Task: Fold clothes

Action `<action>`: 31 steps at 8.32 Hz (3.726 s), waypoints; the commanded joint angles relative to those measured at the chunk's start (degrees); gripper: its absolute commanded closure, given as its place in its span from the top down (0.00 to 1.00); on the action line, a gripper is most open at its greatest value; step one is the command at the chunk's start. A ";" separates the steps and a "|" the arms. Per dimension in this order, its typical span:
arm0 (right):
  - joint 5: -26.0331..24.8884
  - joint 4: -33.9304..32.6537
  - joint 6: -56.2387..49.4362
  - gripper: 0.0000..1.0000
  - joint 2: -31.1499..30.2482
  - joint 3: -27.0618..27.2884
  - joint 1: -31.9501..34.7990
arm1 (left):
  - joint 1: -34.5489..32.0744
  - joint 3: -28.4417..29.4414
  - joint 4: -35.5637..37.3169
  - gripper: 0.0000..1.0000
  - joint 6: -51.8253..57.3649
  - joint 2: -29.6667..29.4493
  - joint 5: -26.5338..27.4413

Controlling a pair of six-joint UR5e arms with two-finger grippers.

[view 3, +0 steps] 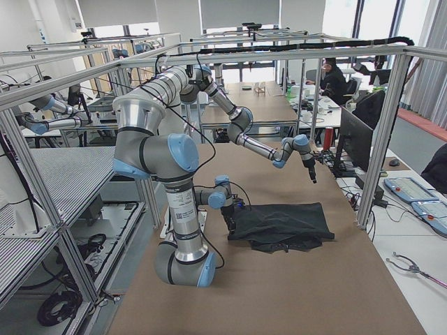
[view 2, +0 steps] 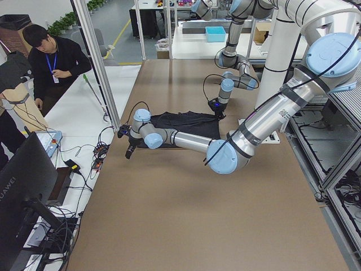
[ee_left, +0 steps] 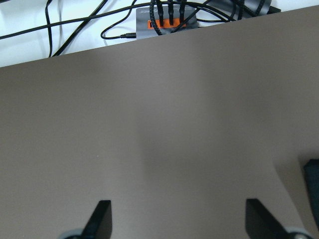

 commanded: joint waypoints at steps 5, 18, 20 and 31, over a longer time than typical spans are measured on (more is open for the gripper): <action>-0.34 0.09 -2.31 0.41 -1.32 0.08 -0.37 | 0.00 -0.17 -0.09 0.94 0.08 0.57 0.02; -8.13 0.61 23.75 0.00 -13.19 11.16 -8.43 | 0.09 -0.18 -0.18 0.94 0.17 0.65 0.29; -7.91 0.61 24.06 0.03 -12.84 14.31 -8.29 | 0.09 -0.09 -0.18 0.94 0.17 0.65 0.29; -7.02 0.61 9.91 0.66 -3.08 1.59 2.97 | 0.79 -0.18 -0.18 0.94 0.08 0.57 0.37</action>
